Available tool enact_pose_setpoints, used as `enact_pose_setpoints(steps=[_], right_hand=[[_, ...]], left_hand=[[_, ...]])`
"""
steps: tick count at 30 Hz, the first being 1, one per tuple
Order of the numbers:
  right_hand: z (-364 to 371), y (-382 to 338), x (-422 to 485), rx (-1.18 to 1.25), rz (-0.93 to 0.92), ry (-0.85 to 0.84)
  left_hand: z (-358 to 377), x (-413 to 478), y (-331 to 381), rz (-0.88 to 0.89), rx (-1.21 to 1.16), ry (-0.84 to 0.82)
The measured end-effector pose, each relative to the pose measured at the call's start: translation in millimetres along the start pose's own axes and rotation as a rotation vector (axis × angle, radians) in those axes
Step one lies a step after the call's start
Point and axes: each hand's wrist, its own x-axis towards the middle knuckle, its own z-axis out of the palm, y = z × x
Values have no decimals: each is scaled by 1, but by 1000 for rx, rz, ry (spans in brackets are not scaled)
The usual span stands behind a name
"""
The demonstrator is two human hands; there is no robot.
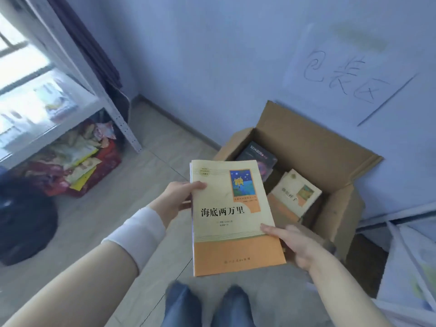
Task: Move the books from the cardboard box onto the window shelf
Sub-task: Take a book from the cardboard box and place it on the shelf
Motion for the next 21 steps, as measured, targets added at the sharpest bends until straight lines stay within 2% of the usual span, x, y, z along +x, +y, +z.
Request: enact_pose_setpoints(steps=[5,12,17,21], right_hand=[[141,-14,-43,-219,-74,-151],[391,-6,-127,-567,-174,-413],[568,8,-188,-722,-250,-571],[690,7,-223,-808,-332,-633]], left_hand=[[-153,-86,-44,42,-213,211],[-390,-231,-130,118,-452,495],[-545,-322,-188,218,-558,669],[-653,-360,-216,229,-733,806]])
